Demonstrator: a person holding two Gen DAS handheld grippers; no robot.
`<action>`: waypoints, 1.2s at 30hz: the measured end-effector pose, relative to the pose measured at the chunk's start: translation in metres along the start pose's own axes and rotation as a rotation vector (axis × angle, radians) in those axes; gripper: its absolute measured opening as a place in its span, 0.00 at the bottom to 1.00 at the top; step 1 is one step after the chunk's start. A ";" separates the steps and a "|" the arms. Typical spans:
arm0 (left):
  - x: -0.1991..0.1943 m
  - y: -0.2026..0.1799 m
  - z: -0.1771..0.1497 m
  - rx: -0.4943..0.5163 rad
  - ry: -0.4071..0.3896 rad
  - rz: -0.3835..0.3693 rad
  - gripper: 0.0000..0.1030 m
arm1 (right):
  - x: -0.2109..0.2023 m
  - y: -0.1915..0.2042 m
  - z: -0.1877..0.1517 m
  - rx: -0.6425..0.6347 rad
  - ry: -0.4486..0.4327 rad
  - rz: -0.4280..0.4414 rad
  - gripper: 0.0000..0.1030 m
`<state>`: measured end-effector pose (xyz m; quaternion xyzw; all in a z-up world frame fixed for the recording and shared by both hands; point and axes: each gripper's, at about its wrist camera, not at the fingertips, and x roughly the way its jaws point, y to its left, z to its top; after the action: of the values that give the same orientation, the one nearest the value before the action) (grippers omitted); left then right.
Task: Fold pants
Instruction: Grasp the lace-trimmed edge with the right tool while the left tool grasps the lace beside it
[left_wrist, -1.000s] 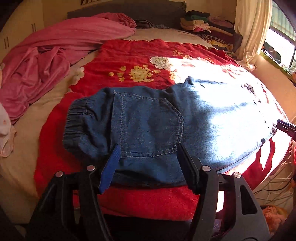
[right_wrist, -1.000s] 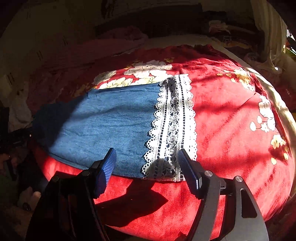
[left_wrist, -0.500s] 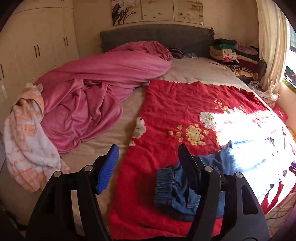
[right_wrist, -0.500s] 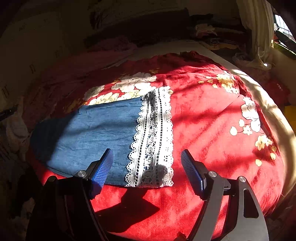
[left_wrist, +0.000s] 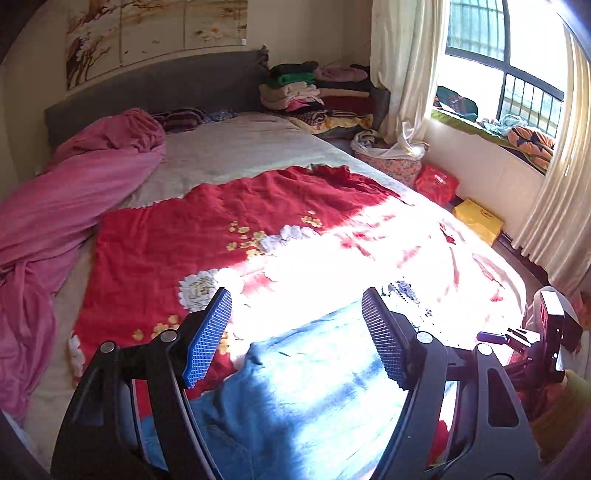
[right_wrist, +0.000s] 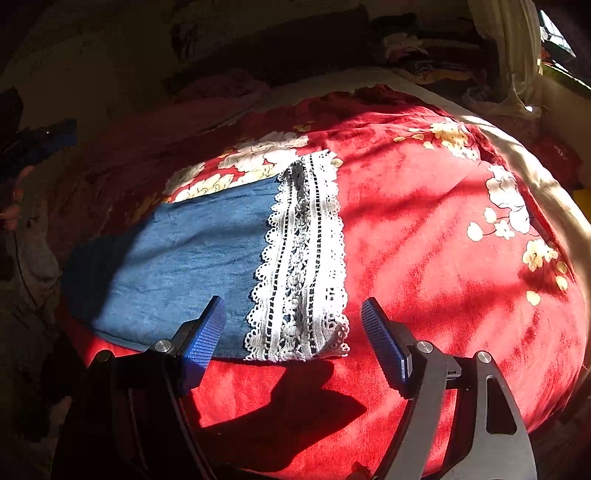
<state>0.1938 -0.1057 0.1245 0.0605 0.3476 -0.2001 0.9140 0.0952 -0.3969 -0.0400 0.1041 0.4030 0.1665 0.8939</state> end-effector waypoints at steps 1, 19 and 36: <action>0.019 -0.011 0.000 0.013 0.017 -0.029 0.63 | 0.004 -0.002 0.000 0.007 0.006 -0.004 0.72; 0.228 -0.060 -0.012 0.062 0.258 -0.391 0.44 | 0.041 -0.011 0.007 0.151 0.037 0.172 0.41; 0.240 -0.095 -0.028 0.179 0.319 -0.456 0.12 | 0.055 0.007 0.030 0.173 -0.010 0.240 0.25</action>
<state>0.3005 -0.2632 -0.0526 0.0921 0.4727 -0.4184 0.7701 0.1504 -0.3708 -0.0552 0.2291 0.3959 0.2364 0.8573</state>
